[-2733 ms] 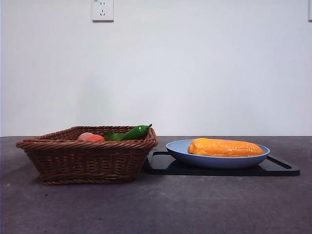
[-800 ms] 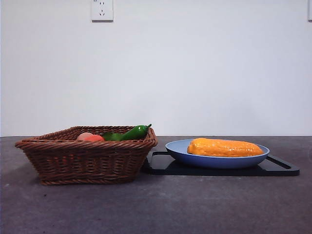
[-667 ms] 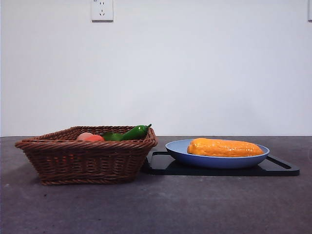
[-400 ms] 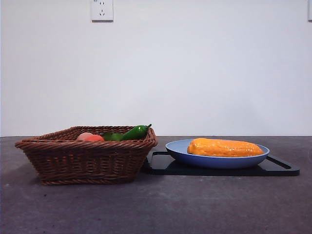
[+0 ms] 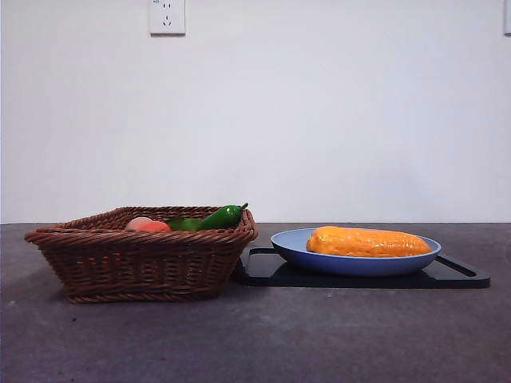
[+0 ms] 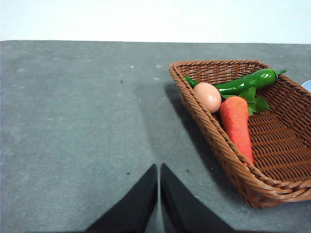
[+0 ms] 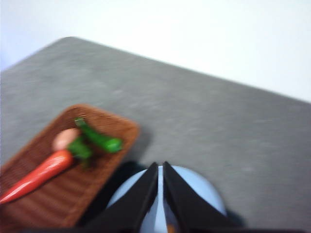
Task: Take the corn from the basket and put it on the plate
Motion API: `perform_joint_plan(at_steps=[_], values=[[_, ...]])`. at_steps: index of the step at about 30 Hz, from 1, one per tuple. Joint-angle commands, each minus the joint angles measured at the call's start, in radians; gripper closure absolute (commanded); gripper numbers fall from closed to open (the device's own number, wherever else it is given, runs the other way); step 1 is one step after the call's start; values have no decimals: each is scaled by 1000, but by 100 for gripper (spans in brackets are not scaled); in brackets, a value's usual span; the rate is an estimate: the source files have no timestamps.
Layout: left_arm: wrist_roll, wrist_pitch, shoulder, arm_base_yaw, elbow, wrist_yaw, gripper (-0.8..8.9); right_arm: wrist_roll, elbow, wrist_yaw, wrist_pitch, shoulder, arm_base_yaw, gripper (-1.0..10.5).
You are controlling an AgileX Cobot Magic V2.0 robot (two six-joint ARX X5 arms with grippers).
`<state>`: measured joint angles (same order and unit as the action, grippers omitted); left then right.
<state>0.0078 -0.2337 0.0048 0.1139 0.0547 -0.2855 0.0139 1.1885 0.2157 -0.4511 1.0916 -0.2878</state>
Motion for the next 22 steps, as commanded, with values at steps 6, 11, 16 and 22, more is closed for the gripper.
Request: perform_joint_plan(at_steps=[6,11,16,22], values=[[-5,-12,-2,4,-26,2,806,31,-180,-6,257,-159,102,945],[-5,-12,-2,4,-26,2,806,12,-427,-6,438,-341,213,945],[-5,-12,-2,4,-25,2,806,13,-660,-8,532,-544,319,945],[-5,-12,-2,4,-25,2,806,28,-871,-61,625,-751,359,945]])
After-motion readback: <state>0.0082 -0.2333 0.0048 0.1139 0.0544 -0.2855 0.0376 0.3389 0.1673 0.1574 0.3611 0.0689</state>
